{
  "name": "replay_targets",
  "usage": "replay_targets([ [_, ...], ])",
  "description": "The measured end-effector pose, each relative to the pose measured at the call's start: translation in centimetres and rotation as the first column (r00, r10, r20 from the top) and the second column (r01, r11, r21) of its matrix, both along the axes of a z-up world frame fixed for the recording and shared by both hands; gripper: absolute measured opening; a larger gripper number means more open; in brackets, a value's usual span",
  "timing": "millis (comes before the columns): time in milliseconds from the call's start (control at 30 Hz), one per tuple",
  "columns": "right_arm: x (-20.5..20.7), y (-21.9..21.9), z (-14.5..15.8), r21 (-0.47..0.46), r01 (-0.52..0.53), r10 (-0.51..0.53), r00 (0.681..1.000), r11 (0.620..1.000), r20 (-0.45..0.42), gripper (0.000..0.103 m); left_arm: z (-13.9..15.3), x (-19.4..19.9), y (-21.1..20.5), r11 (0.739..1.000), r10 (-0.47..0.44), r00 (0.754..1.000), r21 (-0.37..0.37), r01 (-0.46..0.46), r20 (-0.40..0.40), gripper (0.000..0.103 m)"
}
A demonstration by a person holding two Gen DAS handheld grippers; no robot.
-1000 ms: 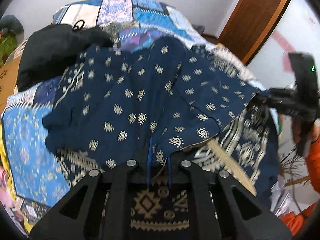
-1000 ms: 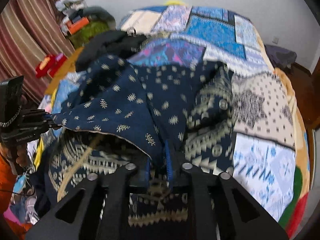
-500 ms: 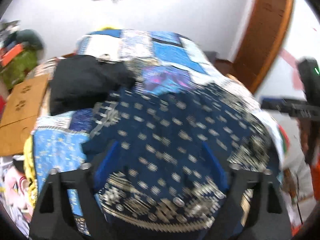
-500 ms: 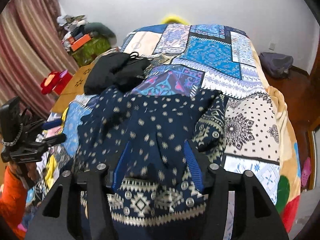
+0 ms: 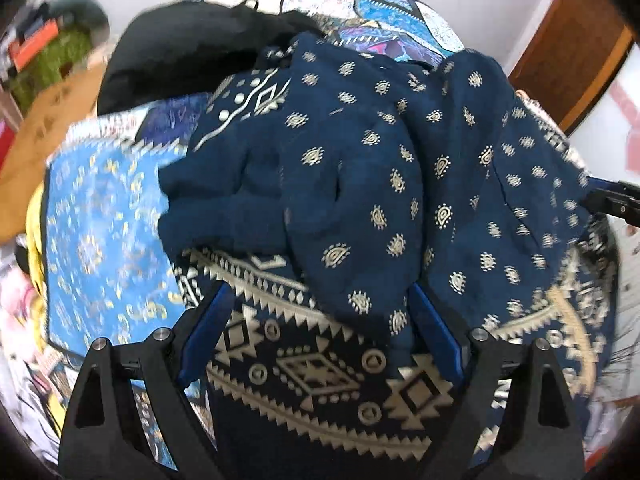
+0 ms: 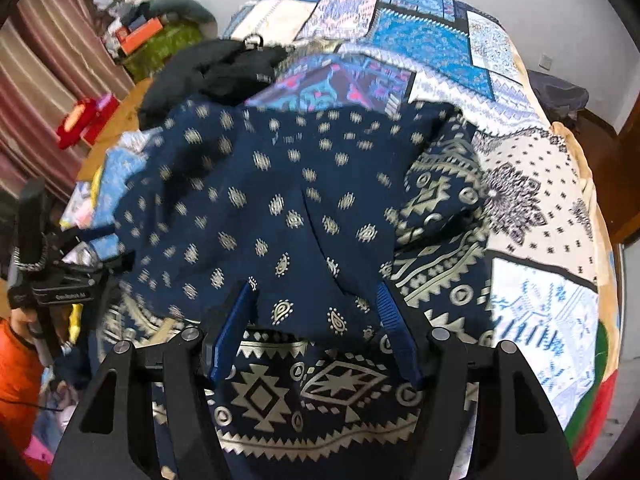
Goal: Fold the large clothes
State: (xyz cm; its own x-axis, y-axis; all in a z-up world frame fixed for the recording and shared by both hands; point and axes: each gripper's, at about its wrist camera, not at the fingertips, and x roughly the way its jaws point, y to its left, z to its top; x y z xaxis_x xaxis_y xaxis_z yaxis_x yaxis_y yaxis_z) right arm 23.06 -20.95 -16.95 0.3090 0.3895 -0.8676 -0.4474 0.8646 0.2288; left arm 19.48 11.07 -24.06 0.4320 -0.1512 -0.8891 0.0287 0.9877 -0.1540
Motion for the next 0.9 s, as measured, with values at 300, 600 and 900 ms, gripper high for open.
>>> replay_targets([
  [300, 2.6, -3.9, 3.7, 0.088, 0.135, -0.142, 0.987, 0.987, 0.079, 0.061, 4.8, 2.0, 6.8, 0.989, 0.139, 0.979, -0.068, -0.130, 0.148, 0.089],
  [600, 7.4, -6.8, 1.5, 0.093, 0.258, -0.259, 0.966, 0.962, 0.002, 0.061, 0.2, 9.9, 10.7, 0.950, 0.208, 0.978, -0.245, -0.195, 0.025, 0.089],
  [900, 14.2, -6.6, -4.4, 0.090, 0.269, -0.248, 0.949, 0.959, -0.197, 0.061, -3.9, 15.8, 9.9, 0.954, 0.099, 0.995, -0.285, -0.096, -0.003, 0.089],
])
